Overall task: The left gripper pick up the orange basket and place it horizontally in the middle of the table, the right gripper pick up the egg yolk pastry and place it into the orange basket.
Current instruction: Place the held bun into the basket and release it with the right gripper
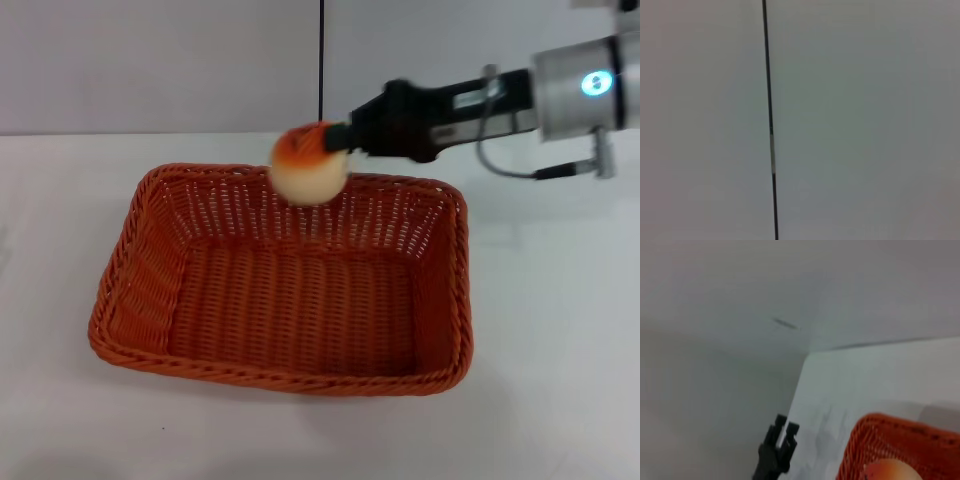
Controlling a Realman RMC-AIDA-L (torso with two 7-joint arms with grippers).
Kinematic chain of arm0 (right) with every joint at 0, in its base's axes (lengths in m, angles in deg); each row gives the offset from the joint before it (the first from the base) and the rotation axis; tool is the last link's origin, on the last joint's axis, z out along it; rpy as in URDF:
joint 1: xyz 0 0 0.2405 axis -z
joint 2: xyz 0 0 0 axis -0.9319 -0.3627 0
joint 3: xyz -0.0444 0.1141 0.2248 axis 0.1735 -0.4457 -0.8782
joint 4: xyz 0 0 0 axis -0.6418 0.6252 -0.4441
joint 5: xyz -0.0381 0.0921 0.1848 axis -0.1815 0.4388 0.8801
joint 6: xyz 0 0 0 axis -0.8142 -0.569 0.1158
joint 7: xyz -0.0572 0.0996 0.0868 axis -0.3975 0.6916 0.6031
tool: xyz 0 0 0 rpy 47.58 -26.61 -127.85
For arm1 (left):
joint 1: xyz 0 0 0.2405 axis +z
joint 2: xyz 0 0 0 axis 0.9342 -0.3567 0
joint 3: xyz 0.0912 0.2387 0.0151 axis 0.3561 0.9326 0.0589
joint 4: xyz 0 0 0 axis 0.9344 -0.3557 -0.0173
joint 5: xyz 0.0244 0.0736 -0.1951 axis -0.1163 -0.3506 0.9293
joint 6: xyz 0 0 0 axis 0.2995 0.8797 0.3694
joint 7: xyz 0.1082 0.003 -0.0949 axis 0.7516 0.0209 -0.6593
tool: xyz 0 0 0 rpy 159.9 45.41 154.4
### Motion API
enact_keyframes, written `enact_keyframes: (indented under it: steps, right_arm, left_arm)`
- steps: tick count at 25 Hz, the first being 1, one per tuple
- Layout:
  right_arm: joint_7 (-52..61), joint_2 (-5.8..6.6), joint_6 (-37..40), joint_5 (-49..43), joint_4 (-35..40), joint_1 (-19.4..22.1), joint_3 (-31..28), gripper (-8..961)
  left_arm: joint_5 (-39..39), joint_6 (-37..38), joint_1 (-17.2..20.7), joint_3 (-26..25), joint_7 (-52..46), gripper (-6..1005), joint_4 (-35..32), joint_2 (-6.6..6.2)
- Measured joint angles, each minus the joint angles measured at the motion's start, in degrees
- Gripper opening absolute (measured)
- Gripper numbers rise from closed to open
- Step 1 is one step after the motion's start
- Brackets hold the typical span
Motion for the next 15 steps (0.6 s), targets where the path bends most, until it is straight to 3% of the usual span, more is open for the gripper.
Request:
enact_keyframes:
  steps: [5, 11, 15]
  right_arm:
    - [-0.4, -0.78, 1.3, 4.0, -2.3, -0.1, 5.8, 22]
    - [-1.2, -0.9, 1.8, 10.9, -3.5, 0.2, 18.9, 21]
    - [-1.3, -0.89, 2.2, 11.3, -4.4, 1.3, 19.6, 53]
  left_arm:
    - [0.2, 0.1, 0.5, -0.1, 0.0, 653, 0.0, 0.0]
    - [0.1, 0.1, 0.2, 0.0, 0.0, 653, 0.2, -0.01]
    - [0.0, 0.2, 0.0, 0.1, 0.0, 654, 0.3, 0.05]
